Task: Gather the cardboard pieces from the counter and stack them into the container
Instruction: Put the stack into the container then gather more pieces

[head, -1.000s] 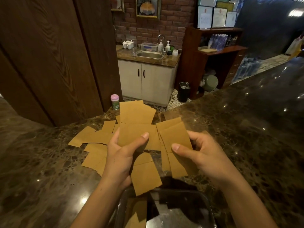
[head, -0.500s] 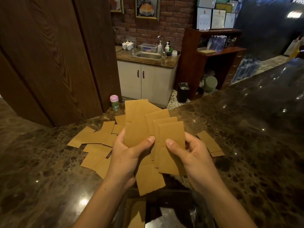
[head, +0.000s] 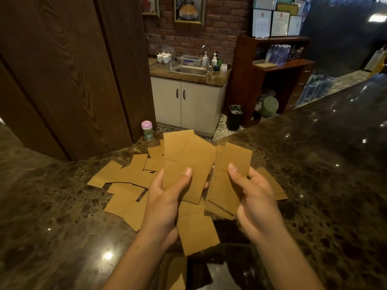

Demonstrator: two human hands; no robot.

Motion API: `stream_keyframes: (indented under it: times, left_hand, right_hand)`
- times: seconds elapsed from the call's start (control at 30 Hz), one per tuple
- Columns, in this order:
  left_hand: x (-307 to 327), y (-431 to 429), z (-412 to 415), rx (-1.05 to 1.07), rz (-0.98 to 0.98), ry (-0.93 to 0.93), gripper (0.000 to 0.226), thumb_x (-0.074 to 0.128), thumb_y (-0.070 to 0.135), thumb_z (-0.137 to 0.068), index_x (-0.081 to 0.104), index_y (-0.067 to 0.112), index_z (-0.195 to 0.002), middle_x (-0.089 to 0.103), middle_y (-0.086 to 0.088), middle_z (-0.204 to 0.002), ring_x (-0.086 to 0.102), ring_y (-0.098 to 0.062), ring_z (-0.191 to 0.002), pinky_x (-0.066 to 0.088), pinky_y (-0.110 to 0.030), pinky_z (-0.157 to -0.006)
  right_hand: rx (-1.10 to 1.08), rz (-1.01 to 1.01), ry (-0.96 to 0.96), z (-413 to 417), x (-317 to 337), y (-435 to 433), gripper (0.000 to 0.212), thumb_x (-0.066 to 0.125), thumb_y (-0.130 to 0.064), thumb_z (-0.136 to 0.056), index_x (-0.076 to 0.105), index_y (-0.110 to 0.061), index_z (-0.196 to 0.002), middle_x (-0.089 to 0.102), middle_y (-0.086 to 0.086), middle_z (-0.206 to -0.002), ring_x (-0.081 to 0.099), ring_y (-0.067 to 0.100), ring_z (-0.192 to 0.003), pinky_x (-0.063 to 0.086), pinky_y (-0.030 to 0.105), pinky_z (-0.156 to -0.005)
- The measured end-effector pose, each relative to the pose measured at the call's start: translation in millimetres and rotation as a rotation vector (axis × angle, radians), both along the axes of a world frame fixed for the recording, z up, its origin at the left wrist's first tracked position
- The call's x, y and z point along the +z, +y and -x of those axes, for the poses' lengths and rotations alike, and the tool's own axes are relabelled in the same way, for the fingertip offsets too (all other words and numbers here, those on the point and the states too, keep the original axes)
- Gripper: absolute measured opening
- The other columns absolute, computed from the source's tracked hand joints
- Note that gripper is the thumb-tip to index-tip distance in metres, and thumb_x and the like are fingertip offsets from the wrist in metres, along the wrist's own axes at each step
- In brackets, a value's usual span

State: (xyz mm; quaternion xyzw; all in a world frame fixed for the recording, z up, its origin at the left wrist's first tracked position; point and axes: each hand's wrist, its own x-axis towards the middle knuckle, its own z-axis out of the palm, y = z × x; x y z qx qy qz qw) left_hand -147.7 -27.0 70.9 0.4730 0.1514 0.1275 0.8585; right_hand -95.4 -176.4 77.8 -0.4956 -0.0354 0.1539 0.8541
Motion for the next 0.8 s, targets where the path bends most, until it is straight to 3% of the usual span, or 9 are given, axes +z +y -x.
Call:
stream_keyframes:
  times: [0.1,0.23,0.37,0.47,0.53,0.6,0.7,0.8]
  left_hand:
    - [-1.9,2.6,-0.8,-0.001,-0.025,-0.023,0.028,0.069,0.014,-0.087,0.070,0.020,-0.114,0.079,-0.010,-0.107,0.077,-0.028,-0.095,0.062,-0.040,-0.074]
    - [-4.2,3.3,1.4,-0.048,-0.039,-0.033,0.030,0.070,0.008,-0.087,0.069,0.022,-0.113,0.079,-0.010,-0.107,0.076,-0.029,-0.097,0.060,-0.042,-0.078]
    - [-9.3,5.2,1.1,0.061,-0.384,-0.073,0.025,0.067,0.013,-0.095,0.067,0.030,-0.114,0.079,0.004,-0.106,0.075,-0.017,-0.099,0.061,-0.036,-0.082]
    - [-15.4,1.7,0.0,0.100,-0.582,-0.130,0.025,0.061,0.011,-0.099,0.068,0.026,-0.118,0.077,0.009,-0.106,0.073,-0.011,-0.099,0.060,-0.025,-0.080]
    - [-15.1,-2.7,-0.8,0.061,-0.622,-0.133,0.025,0.058,0.018,-0.101,0.068,0.023,-0.123,0.076,0.011,-0.107,0.071,-0.007,-0.102,0.058,-0.020,-0.079]
    - [-13.9,-6.4,-1.6,0.010,-0.626,-0.111,0.028,0.055,0.028,-0.101,0.069,0.027,-0.125,0.076,0.011,-0.112,0.069,-0.006,-0.107,0.058,-0.026,-0.087]
    - [-10.9,-10.4,-0.1,-0.080,-0.445,-0.063,0.032,0.047,0.039,-0.101,0.074,0.030,-0.116,0.077,-0.002,-0.111,0.071,-0.021,-0.107,0.058,-0.044,-0.092]
    - [-8.0,-6.4,3.8,-0.156,-0.215,-0.003,0.034,0.051,0.041,-0.096,0.074,0.024,-0.115,0.078,-0.010,-0.107,0.074,-0.027,-0.099,0.060,-0.039,-0.082]
  right_hand:
    - [0.036,0.013,-0.009,0.6,-1.1,2.1,0.034,0.064,-0.021,-0.091,0.069,-0.017,-0.125,0.081,0.005,-0.112,0.079,0.018,-0.099,0.065,0.029,-0.073]
    - [0.067,0.127,-0.072,-1.2,-2.0,0.6,0.028,0.063,-0.015,-0.099,0.066,-0.020,-0.126,0.081,0.004,-0.113,0.078,0.020,-0.104,0.065,0.032,-0.080]
    - [-0.073,0.440,-0.271,-2.8,4.0,-5.5,0.022,0.066,-0.018,-0.100,0.066,-0.026,-0.120,0.081,-0.005,-0.103,0.079,0.013,-0.095,0.066,0.032,-0.076]
    - [-0.233,0.729,-0.486,-1.5,2.1,-5.9,0.021,0.069,-0.031,-0.096,0.065,-0.034,-0.116,0.078,-0.014,-0.100,0.075,0.003,-0.091,0.064,0.032,-0.077]
    - [-0.232,0.738,-0.517,2.7,2.9,-2.4,0.020,0.069,-0.032,-0.096,0.066,-0.034,-0.115,0.078,-0.015,-0.100,0.075,0.002,-0.090,0.064,0.030,-0.075]
    - [-0.107,0.589,-0.442,7.3,6.0,3.1,0.020,0.067,-0.025,-0.099,0.066,-0.029,-0.119,0.080,-0.009,-0.100,0.078,0.007,-0.089,0.065,0.030,-0.072]
    - [-0.013,0.494,-0.357,7.4,8.3,9.5,0.022,0.064,-0.022,-0.102,0.066,-0.024,-0.124,0.081,-0.001,-0.105,0.079,0.017,-0.093,0.066,0.041,-0.080]
    - [0.016,0.455,-0.300,2.4,7.0,8.4,0.025,0.062,-0.022,-0.102,0.066,-0.023,-0.126,0.080,0.001,-0.111,0.078,0.019,-0.101,0.064,0.044,-0.087]
